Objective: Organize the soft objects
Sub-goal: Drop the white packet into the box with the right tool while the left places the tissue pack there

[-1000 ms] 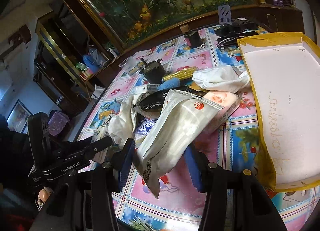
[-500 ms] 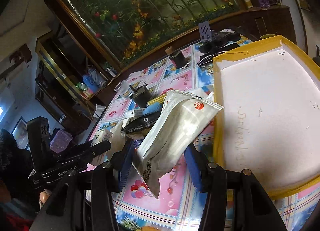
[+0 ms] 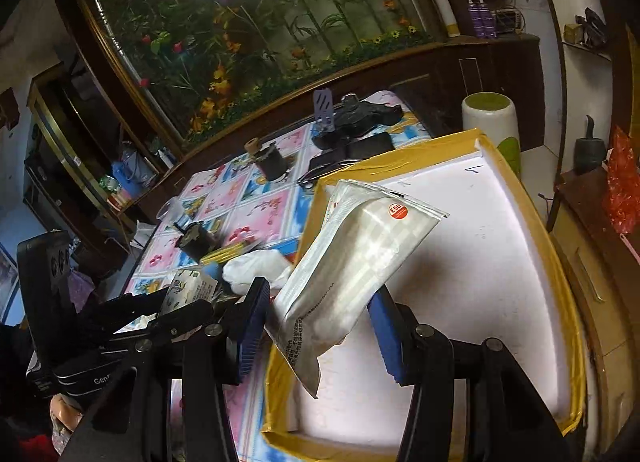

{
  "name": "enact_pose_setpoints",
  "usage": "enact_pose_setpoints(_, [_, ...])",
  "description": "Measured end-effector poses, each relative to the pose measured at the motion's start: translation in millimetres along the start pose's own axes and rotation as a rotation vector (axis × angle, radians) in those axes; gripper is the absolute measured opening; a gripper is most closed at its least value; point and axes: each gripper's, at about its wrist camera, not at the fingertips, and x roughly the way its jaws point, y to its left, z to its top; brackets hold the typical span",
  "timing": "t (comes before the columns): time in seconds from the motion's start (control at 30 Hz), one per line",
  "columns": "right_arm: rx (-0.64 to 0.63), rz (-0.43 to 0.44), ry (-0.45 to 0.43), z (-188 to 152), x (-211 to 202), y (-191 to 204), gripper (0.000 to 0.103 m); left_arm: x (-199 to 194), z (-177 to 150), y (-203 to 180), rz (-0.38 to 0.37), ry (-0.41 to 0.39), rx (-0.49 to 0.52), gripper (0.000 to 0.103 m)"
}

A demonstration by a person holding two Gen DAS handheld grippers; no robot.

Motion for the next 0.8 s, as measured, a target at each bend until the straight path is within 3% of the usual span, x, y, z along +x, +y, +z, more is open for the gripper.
enact_pose_setpoints(0.43, [0.128, -0.106, 0.127, 65.5, 83.3, -65.7, 0.054, 114.9, 77.2, -40.5, 0.003, 0.118, 0.002, 0.055])
enact_pose_setpoints(0.6, [0.186, -0.177, 0.135, 83.7, 112.5, -84.2, 0.054, 141.2, 83.8, -41.4, 0.019, 0.140, -0.028, 0.055])
enact_pose_setpoints(0.8, [0.187, -0.203, 0.127, 82.9, 132.1, -79.5, 0.054, 148.3, 80.2, -44.0, 0.025, 0.107, -0.030, 0.055])
